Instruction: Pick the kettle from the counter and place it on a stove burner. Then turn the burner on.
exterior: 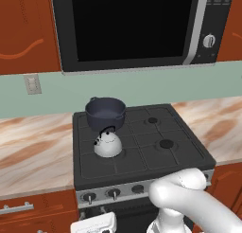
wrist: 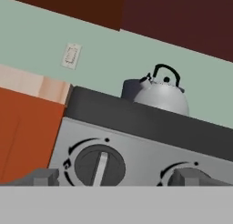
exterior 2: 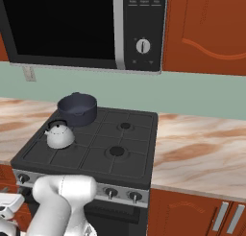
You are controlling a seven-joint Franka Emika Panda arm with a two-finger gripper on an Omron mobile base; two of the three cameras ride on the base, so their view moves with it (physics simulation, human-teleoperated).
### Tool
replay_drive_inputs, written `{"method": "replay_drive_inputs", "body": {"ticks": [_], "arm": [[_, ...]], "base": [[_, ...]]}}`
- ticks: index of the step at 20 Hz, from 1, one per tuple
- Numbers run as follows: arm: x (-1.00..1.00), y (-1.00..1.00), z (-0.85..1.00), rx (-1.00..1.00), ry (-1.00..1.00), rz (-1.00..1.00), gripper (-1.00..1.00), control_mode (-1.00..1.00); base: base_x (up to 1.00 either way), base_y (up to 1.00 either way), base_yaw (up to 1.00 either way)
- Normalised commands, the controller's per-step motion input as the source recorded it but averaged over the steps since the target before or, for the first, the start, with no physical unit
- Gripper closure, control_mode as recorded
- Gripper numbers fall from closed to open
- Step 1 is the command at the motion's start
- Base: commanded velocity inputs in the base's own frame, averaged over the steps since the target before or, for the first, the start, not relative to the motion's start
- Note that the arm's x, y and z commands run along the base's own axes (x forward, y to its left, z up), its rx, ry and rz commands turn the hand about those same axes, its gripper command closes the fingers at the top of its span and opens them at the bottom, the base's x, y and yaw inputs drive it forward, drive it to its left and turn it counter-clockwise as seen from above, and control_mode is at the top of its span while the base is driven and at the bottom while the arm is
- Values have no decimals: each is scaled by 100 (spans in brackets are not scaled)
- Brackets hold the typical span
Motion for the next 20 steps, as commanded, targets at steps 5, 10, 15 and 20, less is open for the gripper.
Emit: {"method": "replay_drive_inputs", "body": {"ticks": [5, 10, 15, 20], "arm": [[37, 0, -17, 0, 0, 0, -100, -100], [37, 1, -16, 0, 0, 0, -100, -100], [29, 5, -14, 0, 0, 0, -100, -100], [24, 8, -4, 0, 0, 0, -100, -100]], "base": [[0, 0, 0], [0, 0, 0], [0, 0, 0], [0, 0, 0]]}}
